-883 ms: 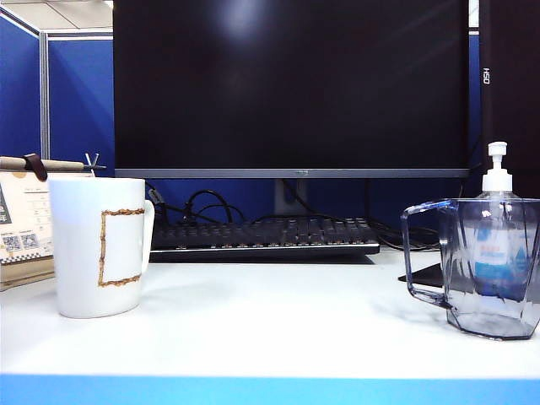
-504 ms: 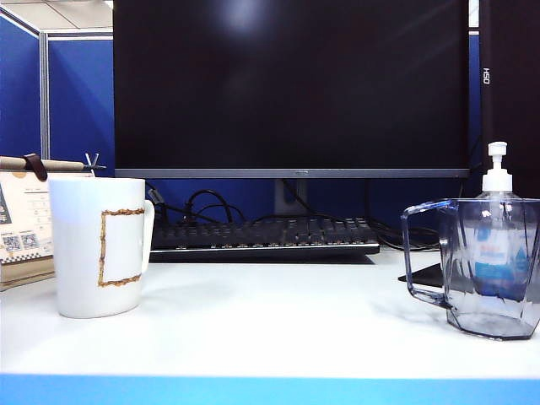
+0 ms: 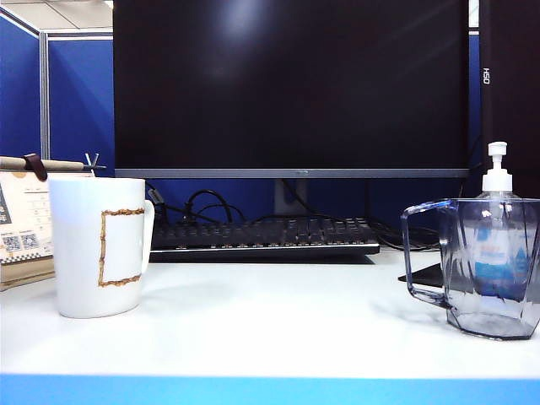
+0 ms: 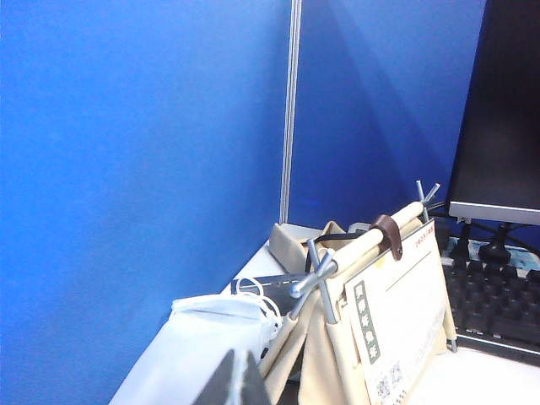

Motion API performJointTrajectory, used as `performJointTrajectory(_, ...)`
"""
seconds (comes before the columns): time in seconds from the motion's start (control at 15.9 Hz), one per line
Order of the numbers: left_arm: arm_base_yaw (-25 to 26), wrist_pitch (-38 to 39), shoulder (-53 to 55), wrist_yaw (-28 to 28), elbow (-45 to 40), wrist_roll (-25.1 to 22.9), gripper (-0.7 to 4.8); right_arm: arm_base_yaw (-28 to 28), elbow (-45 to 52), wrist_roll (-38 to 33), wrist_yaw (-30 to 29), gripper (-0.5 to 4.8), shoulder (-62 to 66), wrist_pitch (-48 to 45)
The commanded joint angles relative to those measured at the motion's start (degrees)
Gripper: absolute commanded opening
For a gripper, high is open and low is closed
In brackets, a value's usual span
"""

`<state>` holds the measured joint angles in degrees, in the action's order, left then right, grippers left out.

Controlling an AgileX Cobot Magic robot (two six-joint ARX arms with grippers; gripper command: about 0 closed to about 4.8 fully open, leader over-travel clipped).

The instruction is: Swap the positions of the transparent plastic cup and the white ceramic cup.

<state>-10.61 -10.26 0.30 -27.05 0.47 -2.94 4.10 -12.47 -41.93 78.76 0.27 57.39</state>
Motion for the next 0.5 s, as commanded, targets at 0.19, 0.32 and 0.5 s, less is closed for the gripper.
performJointTrajectory(0.19,0.02,-0.48,-0.04,0.24,0.11,-0.02,-0.04,0.0,0.39,0.13,0.59,2.01,-0.07,-0.59)
performJointTrajectory(0.32,0.02,-0.48,-0.04,0.24,0.11,-0.02,-0.04,-0.02,0.39,0.13,-2.78,1.93,-0.07,-3.91)
performJointTrajectory(0.5,0.02,-0.5,-0.04,0.24,0.11,-0.02,-0.04,-0.02,0.42,0.13,-4.31,1.93,-0.07,-3.41)
